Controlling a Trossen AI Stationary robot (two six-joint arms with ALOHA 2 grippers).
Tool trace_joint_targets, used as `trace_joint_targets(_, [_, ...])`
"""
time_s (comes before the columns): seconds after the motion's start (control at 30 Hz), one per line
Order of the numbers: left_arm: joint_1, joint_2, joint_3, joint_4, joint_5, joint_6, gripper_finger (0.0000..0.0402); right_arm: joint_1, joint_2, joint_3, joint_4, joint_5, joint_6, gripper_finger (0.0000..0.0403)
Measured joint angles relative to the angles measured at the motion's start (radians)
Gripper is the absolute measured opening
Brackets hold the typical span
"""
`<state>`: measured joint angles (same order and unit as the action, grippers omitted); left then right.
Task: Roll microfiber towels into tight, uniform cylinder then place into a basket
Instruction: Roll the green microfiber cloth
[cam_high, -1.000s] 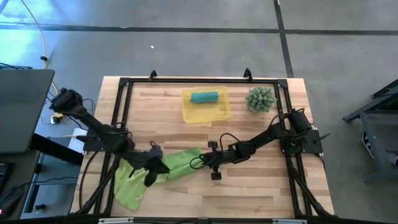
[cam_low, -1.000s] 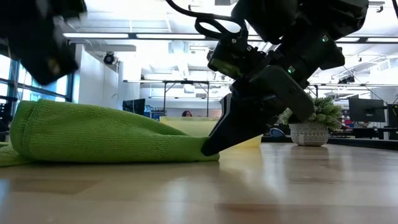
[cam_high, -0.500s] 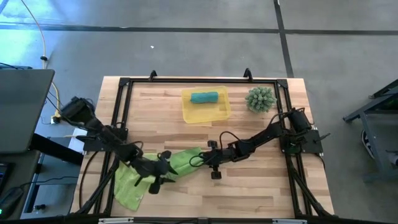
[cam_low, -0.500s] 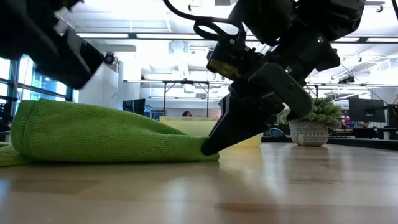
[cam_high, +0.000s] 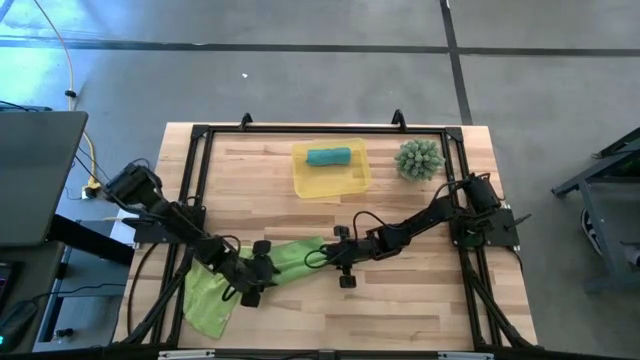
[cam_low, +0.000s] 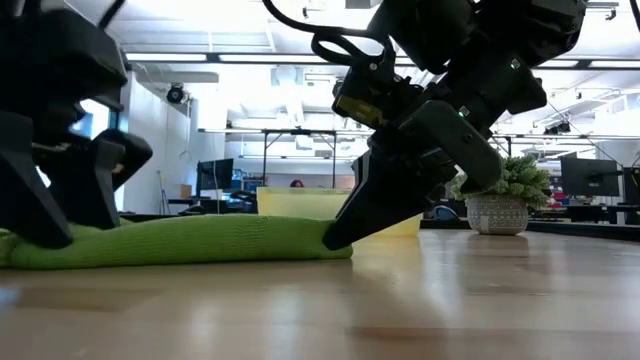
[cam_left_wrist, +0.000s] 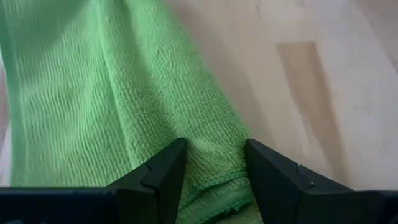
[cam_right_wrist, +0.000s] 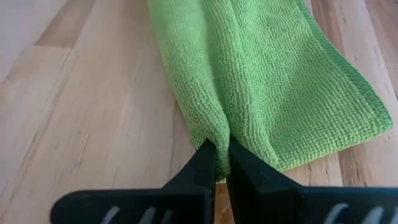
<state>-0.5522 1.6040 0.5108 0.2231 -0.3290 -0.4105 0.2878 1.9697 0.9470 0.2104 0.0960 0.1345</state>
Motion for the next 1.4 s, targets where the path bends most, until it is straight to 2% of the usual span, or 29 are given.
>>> trace_joint_targets(0.2, [0.001, 0.04, 0.005, -0.011, 0.038, -0.097, 0.0159, 0.0, 0.0, 0.0, 0.001, 0.0, 0.0, 0.0007])
trace_joint_targets(0.37, [0.001, 0.07, 0.008, -0.002, -0.003, -0.259, 0.0153, 0.0, 0.0, 0.0, 0.004, 0.001, 0.066, 0.0007])
trace_joint_targets(0.47, [-0.004, 0.074, 0.008, -0.002, -0.007, -0.313, 0.0122, 0.0, 0.0, 0.0, 0.004, 0.0, 0.109, 0.0007])
trace_joint_targets(0.57, [-0.009, 0.074, 0.007, 0.001, -0.005, -0.345, 0.0065, 0.0, 0.0, 0.0, 0.004, -0.015, 0.126, 0.0007])
trace_joint_targets(0.67, [-0.009, 0.073, 0.001, 0.048, 0.026, -0.329, 0.0016, -0.007, 0.0, 0.0, 0.007, -0.081, 0.191, 0.0004])
trace_joint_targets(0.83, [-0.011, 0.073, -0.008, 0.214, 0.142, -0.161, 0.0021, -0.029, 0.003, 0.0, 0.028, -0.293, 0.328, 0.0002])
trace_joint_targets(0.93, [-0.009, 0.072, -0.017, 0.303, 0.205, -0.162, 0.0014, -0.047, 0.006, -0.003, 0.065, -0.476, 0.428, 0.0002])
trace_joint_targets(1.0, [0.0, 0.072, -0.032, 0.334, 0.236, -0.224, 0.001, -0.054, 0.007, -0.003, 0.101, -0.556, 0.49, 0.0001])
trace_joint_targets(1.1, [0.008, 0.069, -0.051, 0.36, 0.245, -0.372, 0.0009, -0.063, 0.007, -0.003, 0.125, -0.586, 0.564, 0.0001])
trace_joint_targets(1.27, [0.018, 0.077, -0.055, 0.333, 0.223, -0.678, 0.001, -0.076, 0.009, 0.0, 0.089, -0.532, 0.632, 0.0001])
trace_joint_targets(1.4, [0.021, 0.077, -0.053, 0.321, 0.223, -0.806, 0.001, -0.076, 0.027, 0.002, 0.068, -0.452, 0.648, 0.0003])
